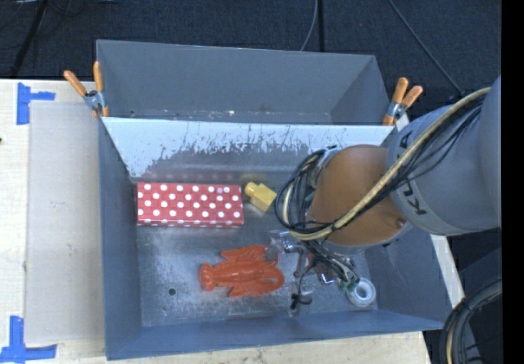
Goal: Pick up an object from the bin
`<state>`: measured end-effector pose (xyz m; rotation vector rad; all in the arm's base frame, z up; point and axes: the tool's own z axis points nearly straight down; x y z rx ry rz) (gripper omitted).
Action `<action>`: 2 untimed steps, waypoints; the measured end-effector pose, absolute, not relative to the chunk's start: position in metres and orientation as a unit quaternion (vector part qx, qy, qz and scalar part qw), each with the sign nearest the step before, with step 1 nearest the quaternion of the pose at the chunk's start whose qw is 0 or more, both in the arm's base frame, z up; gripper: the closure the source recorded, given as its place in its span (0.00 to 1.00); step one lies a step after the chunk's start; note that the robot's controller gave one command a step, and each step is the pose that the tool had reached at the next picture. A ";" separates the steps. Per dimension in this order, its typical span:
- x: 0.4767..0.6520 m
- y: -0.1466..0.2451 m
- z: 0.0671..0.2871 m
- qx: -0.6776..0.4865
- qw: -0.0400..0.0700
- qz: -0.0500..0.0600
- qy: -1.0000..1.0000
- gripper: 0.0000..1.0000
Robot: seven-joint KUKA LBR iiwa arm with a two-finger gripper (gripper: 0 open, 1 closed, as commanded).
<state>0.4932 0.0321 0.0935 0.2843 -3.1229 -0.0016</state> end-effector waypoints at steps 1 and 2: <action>0.507 0.045 0.076 0.131 0.002 0.000 -0.991 0.00; 0.569 0.066 0.073 0.091 0.000 -0.001 -0.996 1.00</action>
Offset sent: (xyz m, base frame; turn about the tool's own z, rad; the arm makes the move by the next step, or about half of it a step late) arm 0.0736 0.0330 -0.0235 -0.0013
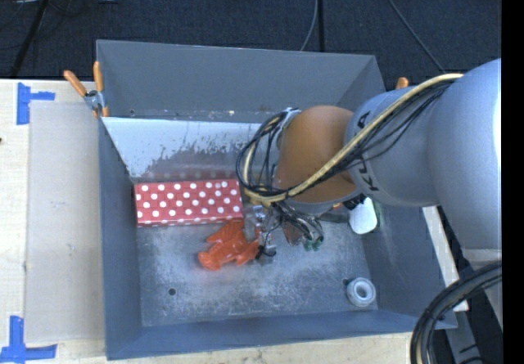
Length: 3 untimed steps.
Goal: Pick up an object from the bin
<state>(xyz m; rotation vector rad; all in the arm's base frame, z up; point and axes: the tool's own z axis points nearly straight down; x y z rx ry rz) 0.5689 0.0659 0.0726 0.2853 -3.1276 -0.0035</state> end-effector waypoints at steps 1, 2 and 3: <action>0.569 0.066 0.073 0.091 0.000 -0.001 -0.996 1.00; 0.571 0.071 0.164 0.057 0.001 -0.001 -0.998 1.00; 0.571 0.071 0.164 0.057 0.001 -0.001 -0.998 1.00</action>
Offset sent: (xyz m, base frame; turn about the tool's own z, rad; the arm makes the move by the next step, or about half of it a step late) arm 0.0023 0.0047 0.0918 0.0683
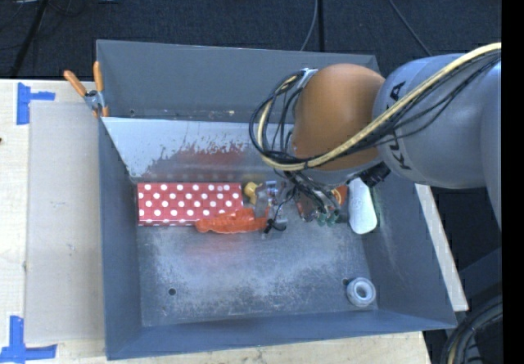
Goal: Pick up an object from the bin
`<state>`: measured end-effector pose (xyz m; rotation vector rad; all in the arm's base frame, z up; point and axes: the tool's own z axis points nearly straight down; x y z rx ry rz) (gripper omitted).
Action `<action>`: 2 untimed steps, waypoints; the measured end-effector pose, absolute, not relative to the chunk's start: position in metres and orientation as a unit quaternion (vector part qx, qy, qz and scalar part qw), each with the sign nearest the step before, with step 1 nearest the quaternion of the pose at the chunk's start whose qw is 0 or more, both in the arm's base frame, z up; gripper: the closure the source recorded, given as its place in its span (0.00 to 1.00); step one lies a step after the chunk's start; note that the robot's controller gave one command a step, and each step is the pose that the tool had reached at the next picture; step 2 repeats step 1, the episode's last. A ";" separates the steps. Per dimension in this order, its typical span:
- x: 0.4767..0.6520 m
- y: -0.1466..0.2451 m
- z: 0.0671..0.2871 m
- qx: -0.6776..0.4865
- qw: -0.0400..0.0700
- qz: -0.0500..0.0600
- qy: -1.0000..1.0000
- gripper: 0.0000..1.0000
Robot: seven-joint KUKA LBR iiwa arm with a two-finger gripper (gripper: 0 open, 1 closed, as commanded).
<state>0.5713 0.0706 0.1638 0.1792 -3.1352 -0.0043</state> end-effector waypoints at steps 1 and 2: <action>0.564 0.077 0.253 0.113 0.000 -0.002 -0.994 1.00; 0.564 0.077 0.253 0.113 0.000 -0.002 -0.994 1.00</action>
Offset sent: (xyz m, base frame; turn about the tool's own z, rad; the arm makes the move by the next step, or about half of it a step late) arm 0.0000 0.0000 0.0000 0.0000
